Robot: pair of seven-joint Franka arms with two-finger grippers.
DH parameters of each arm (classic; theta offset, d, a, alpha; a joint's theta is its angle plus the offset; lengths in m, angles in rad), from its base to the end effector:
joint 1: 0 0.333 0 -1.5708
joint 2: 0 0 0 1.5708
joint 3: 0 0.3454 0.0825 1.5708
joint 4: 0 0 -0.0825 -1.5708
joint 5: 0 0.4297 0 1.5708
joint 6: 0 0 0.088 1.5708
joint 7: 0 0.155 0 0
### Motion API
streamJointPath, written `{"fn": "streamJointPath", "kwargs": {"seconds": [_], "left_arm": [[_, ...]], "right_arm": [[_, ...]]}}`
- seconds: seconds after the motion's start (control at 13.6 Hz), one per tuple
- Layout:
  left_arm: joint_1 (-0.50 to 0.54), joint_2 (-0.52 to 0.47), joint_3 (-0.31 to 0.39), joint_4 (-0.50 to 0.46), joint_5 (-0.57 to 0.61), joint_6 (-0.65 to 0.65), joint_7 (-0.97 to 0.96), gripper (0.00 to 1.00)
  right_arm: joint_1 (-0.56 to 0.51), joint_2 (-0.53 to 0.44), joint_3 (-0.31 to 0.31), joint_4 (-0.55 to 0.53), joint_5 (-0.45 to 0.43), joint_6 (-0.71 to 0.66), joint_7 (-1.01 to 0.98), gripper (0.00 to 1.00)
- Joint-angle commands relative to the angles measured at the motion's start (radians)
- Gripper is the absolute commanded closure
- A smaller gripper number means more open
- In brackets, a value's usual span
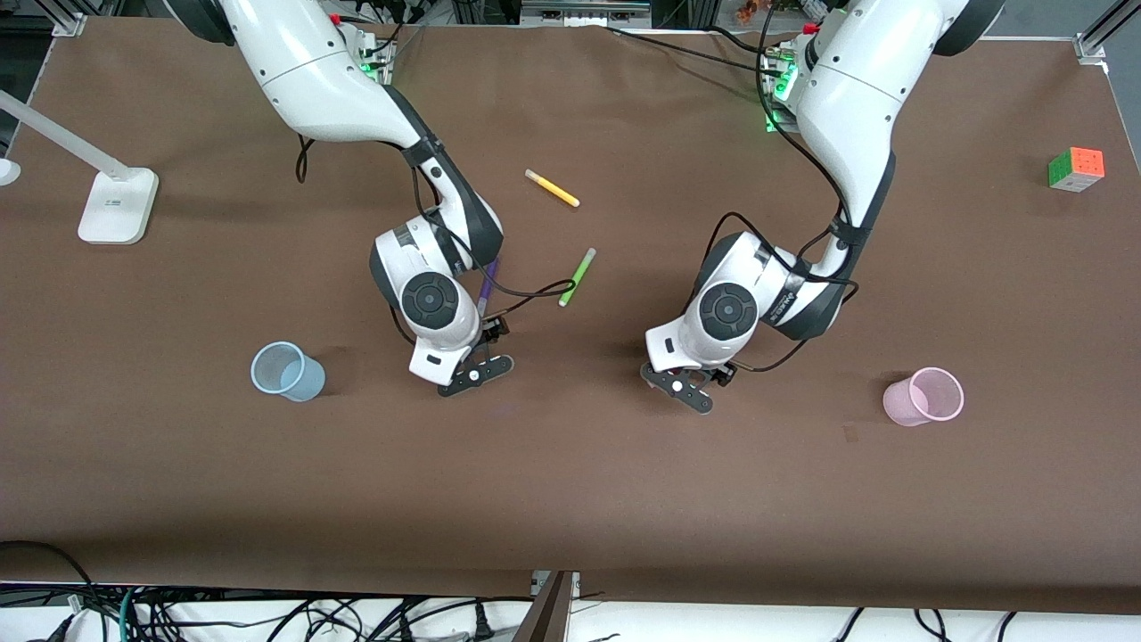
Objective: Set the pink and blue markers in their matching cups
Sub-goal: 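Close the left gripper on the pink marker while the right gripper grasps blue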
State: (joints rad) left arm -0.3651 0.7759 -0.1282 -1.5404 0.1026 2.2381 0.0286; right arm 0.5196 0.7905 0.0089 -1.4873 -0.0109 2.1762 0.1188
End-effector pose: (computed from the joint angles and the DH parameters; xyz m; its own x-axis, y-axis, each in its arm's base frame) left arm 0.6675 -0.3404 0.1330 0.8474 -0.5263 -0.0700 -0.5266 -0.8500 0.0158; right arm 0.6534 0.3796 0.1379 0.9112 0.3996 -0.1004 0.4029 -0.9151 0.0140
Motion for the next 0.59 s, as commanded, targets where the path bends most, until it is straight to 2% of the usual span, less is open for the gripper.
{"fn": "streamJointPath", "kwargs": {"seconds": [0.0, 0.15, 0.29, 0.37, 0.51], "left_arm": [[-0.014, -0.007, 0.009, -0.055, 0.02, 0.082, 0.016, 0.36], [-0.017, -0.006, 0.009, -0.066, 0.02, 0.115, 0.016, 0.54], [-0.015, -0.007, 0.01, -0.064, 0.02, 0.117, 0.016, 0.71], [-0.014, -0.007, 0.01, -0.066, 0.02, 0.117, 0.011, 0.97], [-0.005, -0.029, 0.015, -0.063, 0.026, 0.11, 0.016, 1.0]], "right_arm": [[0.01, -0.007, -0.006, -0.021, 0.012, 0.016, 0.031, 0.01], [0.01, -0.007, -0.006, -0.027, 0.012, 0.016, 0.042, 0.03], [0.019, -0.007, -0.006, -0.034, 0.012, 0.016, 0.042, 0.15], [0.02, -0.007, -0.006, -0.036, 0.012, 0.017, 0.042, 0.22], [0.022, -0.005, -0.006, -0.039, 0.012, 0.028, 0.047, 0.47]]}}
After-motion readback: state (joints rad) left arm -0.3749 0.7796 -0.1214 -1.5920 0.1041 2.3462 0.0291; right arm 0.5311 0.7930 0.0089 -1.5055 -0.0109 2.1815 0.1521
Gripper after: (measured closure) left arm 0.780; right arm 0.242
